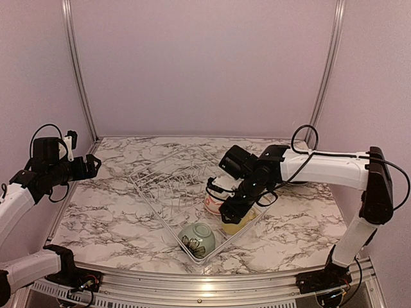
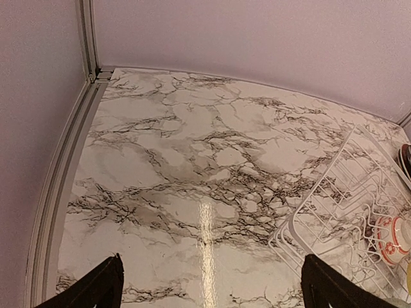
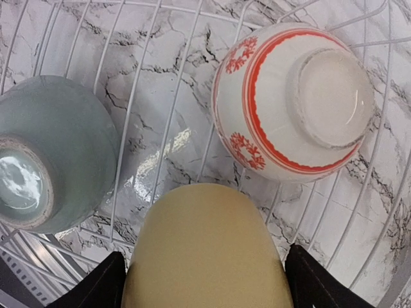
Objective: Unload the mixed dishes from the dish rack
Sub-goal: Grab the cup from the dish rack, then pass from the right arm to the left
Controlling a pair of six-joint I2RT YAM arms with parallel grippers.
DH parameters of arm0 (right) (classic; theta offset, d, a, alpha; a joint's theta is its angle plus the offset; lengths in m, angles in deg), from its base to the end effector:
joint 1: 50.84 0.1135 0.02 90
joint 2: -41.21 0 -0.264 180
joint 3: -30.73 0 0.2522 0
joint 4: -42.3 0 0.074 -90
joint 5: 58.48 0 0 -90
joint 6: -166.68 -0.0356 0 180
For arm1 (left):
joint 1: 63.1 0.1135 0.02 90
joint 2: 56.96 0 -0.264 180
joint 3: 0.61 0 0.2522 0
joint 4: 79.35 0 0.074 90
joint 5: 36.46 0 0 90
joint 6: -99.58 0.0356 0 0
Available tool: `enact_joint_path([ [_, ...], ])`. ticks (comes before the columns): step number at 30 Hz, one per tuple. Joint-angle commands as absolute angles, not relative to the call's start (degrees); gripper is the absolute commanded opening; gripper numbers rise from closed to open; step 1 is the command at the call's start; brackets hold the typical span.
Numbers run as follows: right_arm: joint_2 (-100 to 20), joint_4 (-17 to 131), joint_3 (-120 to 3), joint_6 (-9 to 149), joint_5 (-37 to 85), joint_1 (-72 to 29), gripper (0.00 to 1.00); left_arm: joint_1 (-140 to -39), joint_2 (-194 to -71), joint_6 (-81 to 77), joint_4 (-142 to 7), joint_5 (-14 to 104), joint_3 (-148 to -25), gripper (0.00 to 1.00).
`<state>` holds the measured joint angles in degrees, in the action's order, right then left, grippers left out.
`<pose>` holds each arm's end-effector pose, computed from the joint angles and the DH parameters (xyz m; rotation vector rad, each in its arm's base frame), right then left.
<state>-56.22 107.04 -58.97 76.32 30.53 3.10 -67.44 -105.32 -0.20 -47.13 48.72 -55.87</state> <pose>0.1979 0.2728 0.2369 -1.2964 2.5591 0.2239 0.1931 -0.0177 0.2943 -0.0421 2.0189 -0.2414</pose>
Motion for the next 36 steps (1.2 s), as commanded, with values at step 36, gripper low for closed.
enact_joint_path([
  [36,-44.3,54.1,-49.3,44.1,-4.1,-12.9,0.0,-84.5,-111.0,-29.3,-69.8,25.9,-63.9,0.99],
])
